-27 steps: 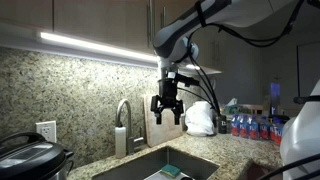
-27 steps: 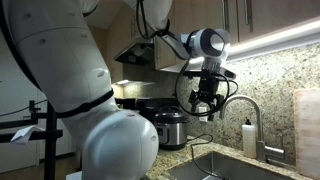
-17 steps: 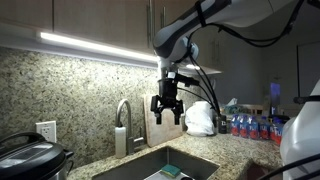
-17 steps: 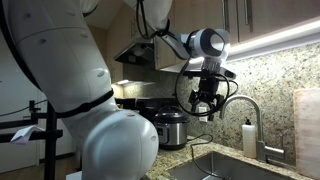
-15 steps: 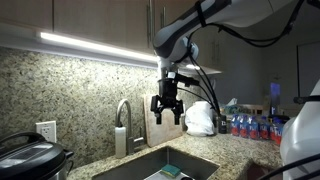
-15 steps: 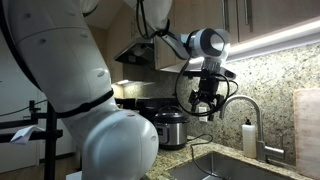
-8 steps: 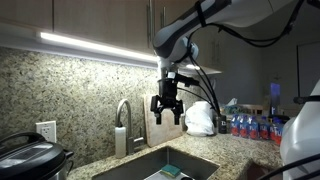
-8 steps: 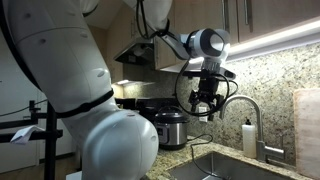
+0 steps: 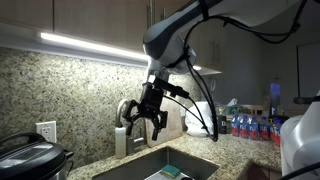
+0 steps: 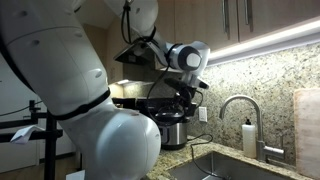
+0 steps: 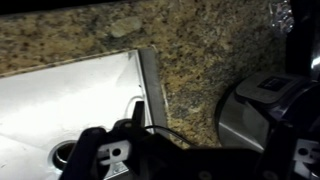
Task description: Open the cooker
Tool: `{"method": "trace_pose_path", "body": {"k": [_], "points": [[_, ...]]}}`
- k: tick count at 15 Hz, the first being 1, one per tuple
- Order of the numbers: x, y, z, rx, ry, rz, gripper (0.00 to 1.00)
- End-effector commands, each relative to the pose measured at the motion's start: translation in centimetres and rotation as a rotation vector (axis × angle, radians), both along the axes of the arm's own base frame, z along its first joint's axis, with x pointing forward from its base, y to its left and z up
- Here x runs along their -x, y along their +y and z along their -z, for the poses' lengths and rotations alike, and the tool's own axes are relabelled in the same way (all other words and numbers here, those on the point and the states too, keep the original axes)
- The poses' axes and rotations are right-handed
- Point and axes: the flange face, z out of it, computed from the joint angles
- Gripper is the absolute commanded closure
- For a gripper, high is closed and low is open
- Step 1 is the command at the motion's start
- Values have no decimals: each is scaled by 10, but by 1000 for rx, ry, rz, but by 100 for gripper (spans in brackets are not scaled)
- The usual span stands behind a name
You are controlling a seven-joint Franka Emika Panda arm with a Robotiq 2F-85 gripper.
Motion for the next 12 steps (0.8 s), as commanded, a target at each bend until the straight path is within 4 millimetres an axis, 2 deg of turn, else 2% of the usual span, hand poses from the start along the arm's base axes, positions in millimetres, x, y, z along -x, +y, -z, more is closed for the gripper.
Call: {"method": "trace_pose_path", "body": {"k": [1,3,6,10,12], "points": [[28,60,3,-105,-90,144,0],[33,100,-3,-161,-160,211,0],[33,144,-23,-225,-267,323,0],[16,171,-40,-311,-386,497,0],[0,183,-44,-359,-426,520,0]]}}
